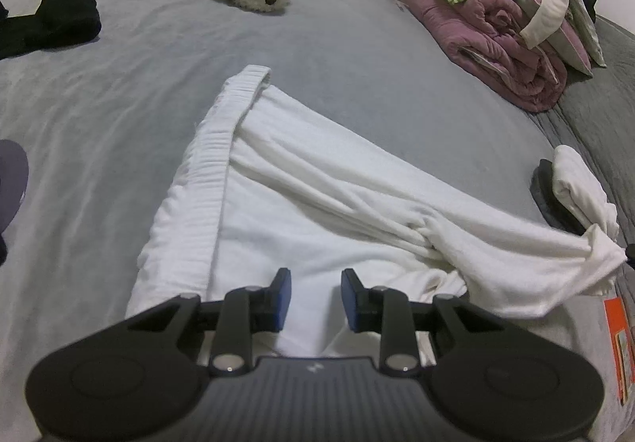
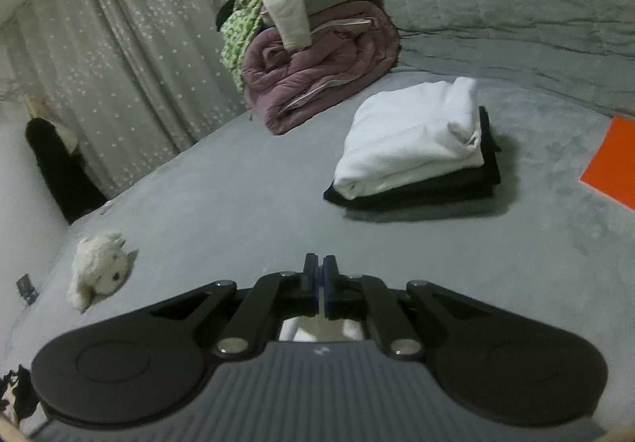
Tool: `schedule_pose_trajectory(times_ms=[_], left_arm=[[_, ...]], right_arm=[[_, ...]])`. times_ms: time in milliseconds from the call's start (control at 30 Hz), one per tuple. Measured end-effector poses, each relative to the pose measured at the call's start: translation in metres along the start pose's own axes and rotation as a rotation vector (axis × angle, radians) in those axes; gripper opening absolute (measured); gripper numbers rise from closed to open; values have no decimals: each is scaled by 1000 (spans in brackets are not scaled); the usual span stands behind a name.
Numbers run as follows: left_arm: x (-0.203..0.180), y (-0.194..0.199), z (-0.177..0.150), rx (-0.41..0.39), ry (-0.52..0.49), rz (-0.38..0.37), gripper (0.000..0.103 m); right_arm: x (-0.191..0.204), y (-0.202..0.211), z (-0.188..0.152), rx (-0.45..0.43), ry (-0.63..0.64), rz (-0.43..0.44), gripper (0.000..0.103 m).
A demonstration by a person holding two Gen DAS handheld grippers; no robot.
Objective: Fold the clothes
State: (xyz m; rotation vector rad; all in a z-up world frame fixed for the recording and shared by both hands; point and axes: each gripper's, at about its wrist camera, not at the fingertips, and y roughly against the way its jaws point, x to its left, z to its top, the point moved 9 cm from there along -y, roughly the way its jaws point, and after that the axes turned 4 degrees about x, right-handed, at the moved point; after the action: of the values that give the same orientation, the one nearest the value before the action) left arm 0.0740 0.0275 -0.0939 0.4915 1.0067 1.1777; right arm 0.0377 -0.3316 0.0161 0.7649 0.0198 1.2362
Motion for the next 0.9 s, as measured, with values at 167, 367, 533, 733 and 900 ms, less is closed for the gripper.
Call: schedule_pose_trajectory(times_ms=[167, 367, 533, 733, 900], left_arm=[[1, -2, 2, 9, 19, -19, 28], [4, 2, 7, 4, 22, -42, 28], [13, 7, 13, -22, 5, -27, 28], [29, 6, 22, -31, 36, -19, 28], [36, 3, 28, -37, 59, -17, 28]], right_arm=[[23, -22, 28, -23, 97, -48, 1], [55, -46, 8, 76, 187, -11, 12], [52, -64, -35, 181, 203, -40, 51], [34, -93, -78, 316, 194, -121, 51], [29, -111, -90, 317, 191, -173, 53]])
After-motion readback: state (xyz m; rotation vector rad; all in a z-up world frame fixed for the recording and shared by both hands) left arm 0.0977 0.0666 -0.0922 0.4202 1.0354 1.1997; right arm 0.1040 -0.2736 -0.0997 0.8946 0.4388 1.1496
